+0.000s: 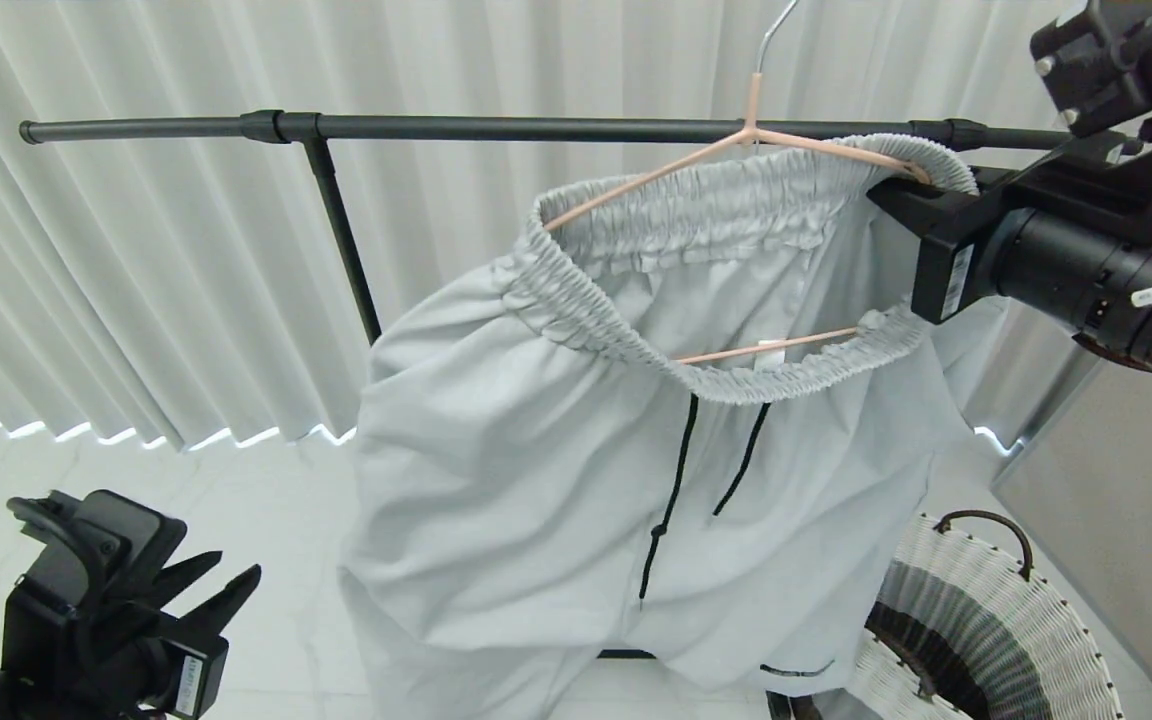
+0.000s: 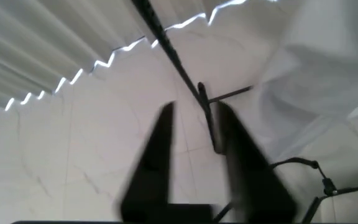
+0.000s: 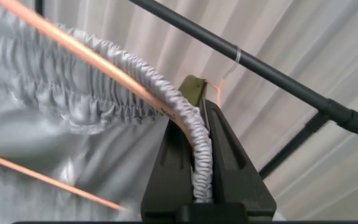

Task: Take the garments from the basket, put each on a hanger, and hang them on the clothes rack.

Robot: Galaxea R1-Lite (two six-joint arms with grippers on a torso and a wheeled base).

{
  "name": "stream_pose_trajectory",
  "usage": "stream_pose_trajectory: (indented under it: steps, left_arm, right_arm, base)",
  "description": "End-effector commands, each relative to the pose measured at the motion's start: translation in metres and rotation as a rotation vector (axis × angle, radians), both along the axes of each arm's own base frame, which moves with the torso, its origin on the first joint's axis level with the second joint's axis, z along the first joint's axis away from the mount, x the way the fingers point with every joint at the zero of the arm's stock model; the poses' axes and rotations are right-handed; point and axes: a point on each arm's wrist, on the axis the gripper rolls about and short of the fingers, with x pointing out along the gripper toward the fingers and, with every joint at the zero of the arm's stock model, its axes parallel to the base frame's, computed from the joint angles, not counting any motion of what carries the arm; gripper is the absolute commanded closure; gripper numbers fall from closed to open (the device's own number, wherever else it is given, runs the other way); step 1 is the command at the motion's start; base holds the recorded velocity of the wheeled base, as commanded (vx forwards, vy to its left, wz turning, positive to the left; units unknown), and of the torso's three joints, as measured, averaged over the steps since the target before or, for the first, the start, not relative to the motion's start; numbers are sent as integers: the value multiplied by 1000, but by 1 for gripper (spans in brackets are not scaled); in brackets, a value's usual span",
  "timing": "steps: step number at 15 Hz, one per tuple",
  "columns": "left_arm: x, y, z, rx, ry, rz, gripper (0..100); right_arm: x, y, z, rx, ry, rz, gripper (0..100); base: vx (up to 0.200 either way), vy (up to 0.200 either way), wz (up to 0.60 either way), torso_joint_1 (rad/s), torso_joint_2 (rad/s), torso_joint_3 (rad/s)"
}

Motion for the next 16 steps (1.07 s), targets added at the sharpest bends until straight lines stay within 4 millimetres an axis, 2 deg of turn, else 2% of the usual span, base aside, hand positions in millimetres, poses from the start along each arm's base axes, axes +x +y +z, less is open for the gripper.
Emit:
stream_pose_trajectory:
  steps: [1, 5, 9, 12, 13, 14, 15, 16]
  left_arm:
    - [-5, 0, 5, -8, -37, -10, 0]
    - [-16, 3, 13, -18, -106, 2, 0]
    - [-19, 4, 13, -12, -118, 22, 0]
    - [-19, 4, 13, 2, -119, 19, 0]
    - [-18, 4, 13, 17, -119, 14, 0]
    - [-18, 4, 13, 17, -119, 13, 0]
    - [-17, 3, 13, 19, -114, 11, 0]
    - [-17, 3, 12, 18, -111, 11, 0]
  right_arm:
    - [4, -5, -3, -15, 23, -51, 100]
    - [12, -31, -5, -39, 65, -207, 100]
    - [4, -65, -3, -30, 88, -427, 100]
    - [-16, -88, -13, -42, 119, -542, 100]
    - [-33, -102, -18, -54, 136, -579, 100]
    - [-38, -106, -19, -58, 142, -588, 100]
    - [-58, -122, -23, -72, 164, -634, 100]
    - [-68, -131, -26, -82, 182, -669, 100]
  base:
    - [0, 0, 0, 0, 0, 0]
    - [0, 0, 0, 0, 0, 0]
    - [0, 0, 0, 0, 0, 0]
    - [0, 0, 0, 0, 0, 0]
    - [0, 0, 0, 0, 0, 0]
    - [0, 0, 0, 0, 0, 0]
    - [0, 0, 0, 0, 0, 0]
    - [0, 0, 0, 0, 0, 0]
